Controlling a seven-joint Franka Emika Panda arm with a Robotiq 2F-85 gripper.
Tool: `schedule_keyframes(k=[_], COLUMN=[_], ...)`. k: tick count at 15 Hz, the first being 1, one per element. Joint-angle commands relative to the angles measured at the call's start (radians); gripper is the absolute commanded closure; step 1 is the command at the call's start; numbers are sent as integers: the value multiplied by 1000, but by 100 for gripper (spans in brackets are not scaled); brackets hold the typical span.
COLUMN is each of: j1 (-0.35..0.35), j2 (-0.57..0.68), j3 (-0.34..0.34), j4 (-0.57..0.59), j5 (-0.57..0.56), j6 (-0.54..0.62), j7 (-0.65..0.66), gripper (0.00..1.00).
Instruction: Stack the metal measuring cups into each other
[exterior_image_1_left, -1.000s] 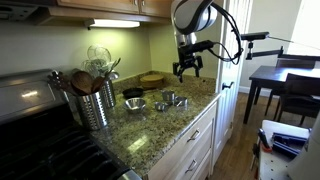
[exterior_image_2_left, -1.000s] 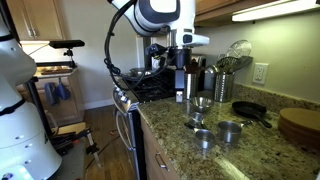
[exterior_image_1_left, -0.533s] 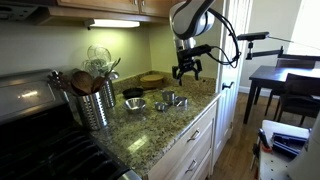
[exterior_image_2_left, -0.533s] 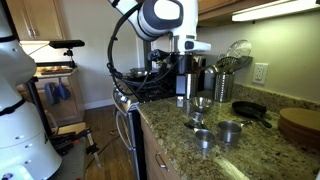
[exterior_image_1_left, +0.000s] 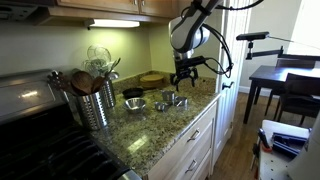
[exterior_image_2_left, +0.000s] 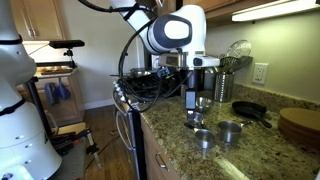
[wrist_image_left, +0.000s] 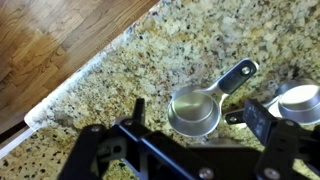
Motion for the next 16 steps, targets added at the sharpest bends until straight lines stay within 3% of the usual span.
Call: schedule_keyframes(k=[1, 16], j1=[30, 61], j2=[69, 253], j3=[-40, -91], j4=[38, 168], j5=[-16, 63], j6=[52, 80], j7=[52, 45], gripper=[0, 0])
